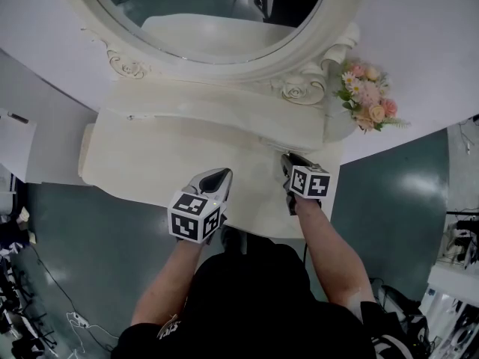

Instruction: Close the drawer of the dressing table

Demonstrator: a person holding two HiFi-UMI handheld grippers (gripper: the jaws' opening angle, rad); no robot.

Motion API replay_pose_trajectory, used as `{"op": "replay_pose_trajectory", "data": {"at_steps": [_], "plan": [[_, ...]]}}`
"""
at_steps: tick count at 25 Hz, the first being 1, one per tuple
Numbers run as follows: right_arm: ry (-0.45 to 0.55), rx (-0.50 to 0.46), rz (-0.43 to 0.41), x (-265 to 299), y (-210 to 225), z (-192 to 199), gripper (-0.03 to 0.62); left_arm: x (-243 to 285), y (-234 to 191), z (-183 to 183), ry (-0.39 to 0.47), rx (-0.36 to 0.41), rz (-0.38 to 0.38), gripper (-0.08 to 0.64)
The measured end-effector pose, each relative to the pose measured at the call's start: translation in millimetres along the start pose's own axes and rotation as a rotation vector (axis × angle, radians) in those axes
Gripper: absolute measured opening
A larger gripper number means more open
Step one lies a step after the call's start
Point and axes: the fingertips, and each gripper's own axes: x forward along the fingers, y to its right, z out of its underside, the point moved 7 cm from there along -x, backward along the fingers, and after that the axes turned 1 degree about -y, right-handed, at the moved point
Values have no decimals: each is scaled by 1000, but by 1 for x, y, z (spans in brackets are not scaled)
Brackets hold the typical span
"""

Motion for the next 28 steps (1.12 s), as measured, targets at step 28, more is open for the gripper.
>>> {"op": "replay_pose_trajectory", "data": {"at_steps": [28], "plan": [[30,5,26,-5,8,-3,126,-10,3,-7,32,3,12,8]]}}
